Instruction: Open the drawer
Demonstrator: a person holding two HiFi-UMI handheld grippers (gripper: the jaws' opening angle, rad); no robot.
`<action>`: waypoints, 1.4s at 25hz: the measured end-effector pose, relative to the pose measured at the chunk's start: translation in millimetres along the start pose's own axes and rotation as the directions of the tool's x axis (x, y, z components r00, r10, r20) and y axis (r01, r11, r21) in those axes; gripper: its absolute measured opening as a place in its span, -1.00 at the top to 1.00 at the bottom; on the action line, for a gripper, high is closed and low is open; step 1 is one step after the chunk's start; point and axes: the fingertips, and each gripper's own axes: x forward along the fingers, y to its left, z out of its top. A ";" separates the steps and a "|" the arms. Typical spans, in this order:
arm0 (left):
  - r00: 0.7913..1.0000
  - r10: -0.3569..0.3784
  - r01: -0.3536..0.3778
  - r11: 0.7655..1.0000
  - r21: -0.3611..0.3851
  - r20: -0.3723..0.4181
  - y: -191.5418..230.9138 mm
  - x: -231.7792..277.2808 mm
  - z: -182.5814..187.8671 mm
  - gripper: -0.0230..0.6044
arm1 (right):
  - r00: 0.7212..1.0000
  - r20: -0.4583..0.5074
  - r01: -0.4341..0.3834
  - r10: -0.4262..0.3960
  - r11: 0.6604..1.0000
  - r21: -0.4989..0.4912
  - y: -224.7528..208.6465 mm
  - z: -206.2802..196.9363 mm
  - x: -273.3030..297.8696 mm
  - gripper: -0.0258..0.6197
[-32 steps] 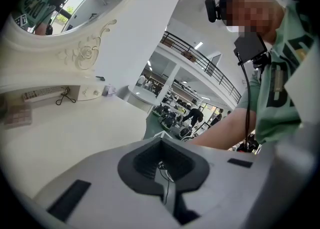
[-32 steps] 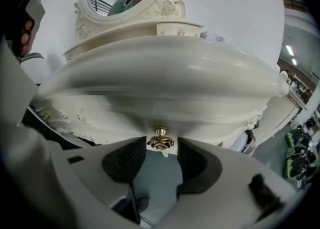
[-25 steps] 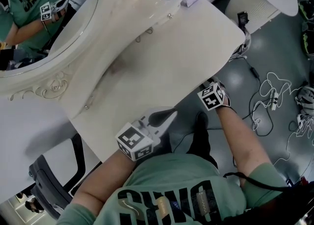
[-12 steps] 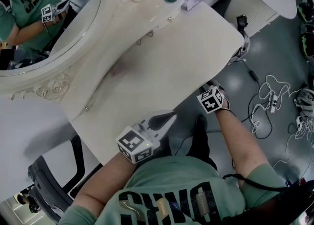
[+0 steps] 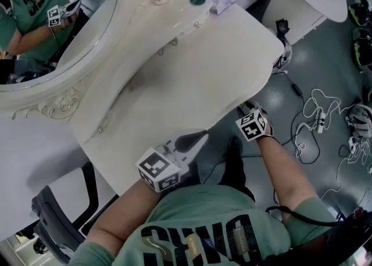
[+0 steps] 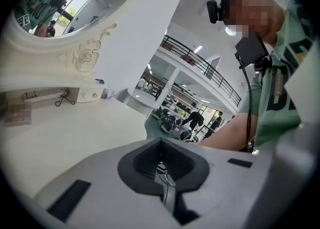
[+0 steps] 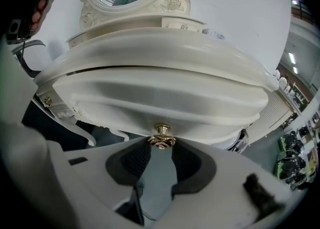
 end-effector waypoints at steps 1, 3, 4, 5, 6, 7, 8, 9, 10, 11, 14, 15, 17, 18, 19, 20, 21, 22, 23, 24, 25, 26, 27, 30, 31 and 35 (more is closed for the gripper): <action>1.000 -0.002 0.002 1.000 0.002 0.000 -0.9 0.7 0.3 0.90 | 1.000 0.000 0.000 0.000 1.000 0.000 0.0 -1.1 -0.6 0.50; 1.000 -0.003 0.003 1.000 0.005 -0.002 -1.6 1.2 0.1 0.90 | 1.000 0.000 0.000 0.000 1.000 0.000 0.1 -3.9 -2.1 0.50; 1.000 -0.002 0.002 1.000 0.005 -0.003 -1.7 1.4 -0.3 0.90 | 1.000 0.000 0.001 -0.001 1.000 0.000 0.1 -5.8 -3.2 0.50; 1.000 -0.002 0.002 1.000 0.005 -0.004 -2.0 1.8 -0.7 0.90 | 1.000 -0.001 0.001 -0.001 1.000 0.000 0.2 -8.0 -4.5 0.50; 1.000 -0.002 0.002 1.000 0.005 -0.005 -2.6 2.4 -1.0 0.90 | 1.000 -0.003 0.001 -0.001 1.000 0.002 0.3 -10.2 -5.8 0.50; 1.000 -0.003 0.003 1.000 0.006 -0.007 -3.4 3.3 -1.3 0.90 | 1.000 -0.004 0.002 -0.002 1.000 0.003 0.3 -12.5 -7.2 0.50; 1.000 -0.006 0.006 1.000 0.008 -0.008 -4.5 4.6 -1.5 0.90 | 1.000 -0.006 0.002 -0.002 1.000 0.004 0.2 -14.8 -8.3 0.50; 1.000 -0.010 0.010 1.000 0.010 -0.009 -5.7 5.9 -1.6 0.90 | 1.000 -0.008 0.002 -0.002 1.000 0.003 0.1 -17.0 -9.4 0.50; 1.000 -0.013 0.013 1.000 0.011 -0.009 -6.9 7.1 -1.7 0.90 | 1.000 -0.010 0.002 -0.002 1.000 0.003 0.0 -19.0 -10.4 0.50; 1.000 -0.015 0.015 1.000 0.012 -0.009 -8.1 8.2 -1.7 0.90 | 1.000 -0.011 0.002 -0.002 1.000 0.002 0.2 -20.8 -11.4 0.50; 1.000 -0.023 0.023 1.000 0.014 -0.008 -11.8 11.7 -1.0 0.90 | 1.000 -0.012 0.002 -0.002 1.000 0.002 0.4 -25.6 -14.4 0.50; 1.000 -0.025 0.025 1.000 0.016 -0.008 -13.1 13.1 -0.6 0.90 | 1.000 -0.012 0.002 -0.002 1.000 0.003 0.1 -27.2 -15.5 0.50; 0.999 -0.030 0.030 0.999 0.017 -0.009 -15.3 14.9 -0.5 0.90 | 1.000 -0.013 0.003 -0.003 1.000 0.005 0.1 -30.7 -17.2 0.50; 0.999 -0.032 0.033 0.999 0.019 -0.010 -16.4 15.4 -0.7 0.90 | 1.000 -0.013 0.004 -0.004 1.000 0.006 0.4 -32.4 -17.9 0.50; 0.999 -0.034 0.035 0.999 0.020 -0.012 -17.4 15.8 -0.9 0.90 | 1.000 -0.012 0.004 -0.004 1.000 0.007 0.6 -33.9 -18.6 0.50; 0.999 -0.036 0.036 0.999 0.022 -0.013 -18.4 16.2 -1.0 0.90 | 1.000 -0.012 0.004 -0.003 1.000 0.009 0.7 -35.2 -19.5 0.50; 0.999 -0.037 0.037 0.999 0.023 -0.015 -19.4 16.7 -1.1 0.90 | 1.000 -0.012 0.003 -0.003 1.000 0.010 0.7 -36.5 -20.4 0.50; 0.999 -0.037 0.037 0.999 0.023 -0.016 -20.3 17.2 -1.2 0.90 | 1.000 -0.012 0.001 -0.001 1.000 0.011 0.8 -37.9 -21.3 0.50; 0.999 -0.037 0.038 0.999 0.023 -0.017 -21.2 17.7 -1.4 0.90 | 1.000 -0.013 0.000 0.000 1.000 0.012 1.0 -39.4 -22.2 0.50; 0.999 -0.038 0.039 0.999 0.024 -0.018 -22.1 18.0 -1.7 0.90 | 1.000 -0.013 -0.001 0.001 1.000 0.013 1.3 -40.9 -22.9 0.50; 0.999 -0.040 0.041 0.999 0.025 -0.019 -23.0 18.3 -1.9 0.90 | 1.000 -0.013 -0.002 0.002 1.000 0.013 1.6 -42.4 -23.6 0.50; 0.999 -0.043 0.043 0.999 0.026 -0.020 -23.9 18.6 -2.0 0.90 | 1.000 -0.013 -0.001 0.001 1.000 0.014 1.7 -43.8 -24.4 0.50; 0.999 -0.045 0.046 0.999 0.028 -0.021 -24.7 19.1 -2.0 0.90 | 1.000 -0.013 0.000 0.001 1.000 0.015 1.7 -45.2 -25.1 0.50; 0.998 -0.050 0.051 0.998 0.031 -0.024 -26.1 20.1 -2.0 0.90 | 1.000 -0.014 0.000 0.000 1.000 0.017 1.9 -48.9 -25.9 0.50; 0.998 -0.051 0.052 0.998 0.031 -0.024 -26.4 20.4 -2.0 0.90 | 1.000 -0.013 0.000 0.000 1.000 0.016 1.8 -49.5 -26.0 0.50; 0.998 -0.054 0.054 0.998 0.033 -0.027 -29.6 21.8 -2.9 0.90 | 1.000 -0.014 -0.003 0.003 1.000 0.013 2.3 -53.8 -29.1 0.50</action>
